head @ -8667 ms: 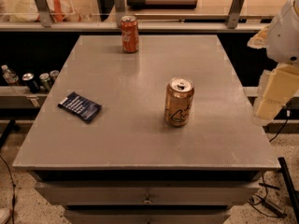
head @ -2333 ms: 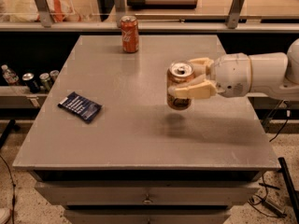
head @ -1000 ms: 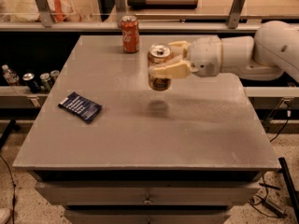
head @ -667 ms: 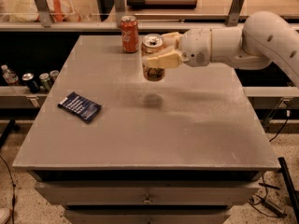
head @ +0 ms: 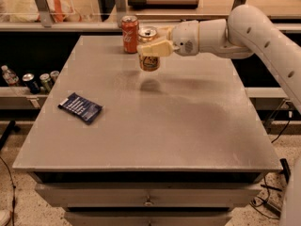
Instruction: Move orange can near coke can
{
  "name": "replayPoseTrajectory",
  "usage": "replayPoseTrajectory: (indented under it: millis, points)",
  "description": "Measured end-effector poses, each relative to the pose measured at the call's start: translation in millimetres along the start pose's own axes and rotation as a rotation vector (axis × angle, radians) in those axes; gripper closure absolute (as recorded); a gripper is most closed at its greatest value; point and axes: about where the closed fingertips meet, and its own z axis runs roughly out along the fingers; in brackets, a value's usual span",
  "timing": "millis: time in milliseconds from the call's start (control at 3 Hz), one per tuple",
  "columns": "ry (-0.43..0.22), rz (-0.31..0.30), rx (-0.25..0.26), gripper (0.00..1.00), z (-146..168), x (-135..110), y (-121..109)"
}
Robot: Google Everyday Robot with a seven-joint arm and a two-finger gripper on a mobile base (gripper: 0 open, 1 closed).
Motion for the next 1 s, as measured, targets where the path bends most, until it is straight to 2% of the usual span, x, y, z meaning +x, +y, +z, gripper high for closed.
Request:
replayPoseTrajectory:
  millis: [333,1000]
  points:
    - [-0.002,0.044,0.055,1.00,6.2,4.9,-29.0]
    - [-0.013,0.076,0.188,1.00,11.6,9.8,-84.9]
